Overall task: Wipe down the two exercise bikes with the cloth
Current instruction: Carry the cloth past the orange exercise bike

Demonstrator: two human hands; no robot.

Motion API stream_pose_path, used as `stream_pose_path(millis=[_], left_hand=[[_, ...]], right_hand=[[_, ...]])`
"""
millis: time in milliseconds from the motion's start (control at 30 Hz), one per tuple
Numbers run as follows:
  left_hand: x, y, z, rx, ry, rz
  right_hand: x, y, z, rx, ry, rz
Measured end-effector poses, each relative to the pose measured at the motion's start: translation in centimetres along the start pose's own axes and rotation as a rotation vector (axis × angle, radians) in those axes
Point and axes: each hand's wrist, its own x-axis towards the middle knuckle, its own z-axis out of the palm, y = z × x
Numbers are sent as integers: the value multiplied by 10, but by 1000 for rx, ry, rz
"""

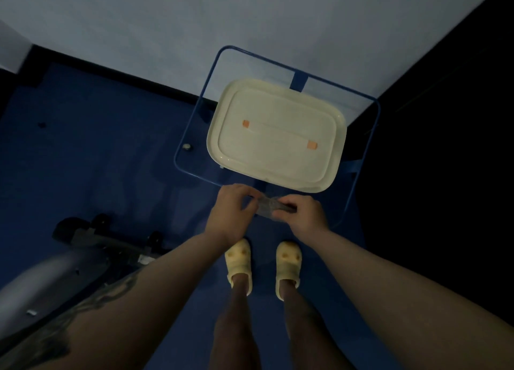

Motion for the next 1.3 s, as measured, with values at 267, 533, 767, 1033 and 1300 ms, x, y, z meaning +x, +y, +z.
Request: stream_pose_path(millis=[267, 533, 767, 1033, 1300], left_hand=[[-4, 5, -8, -32, -70, -2], [-32, 52, -72, -87, 57, -35], [-89, 77, -113, -255, 342, -114], [-230, 49, -98, -412, 661, -420], [-412, -6, -56, -560, 945, -696]], right_hand=[[-13, -16, -14, -139, 84, -50], [-58, -83, -62, -184, 154, -189], [-81, -140, -76, -152, 141, -457], [-133, -175, -18, -333, -155, -748], [-245, -177, 94, -519, -494, -994]])
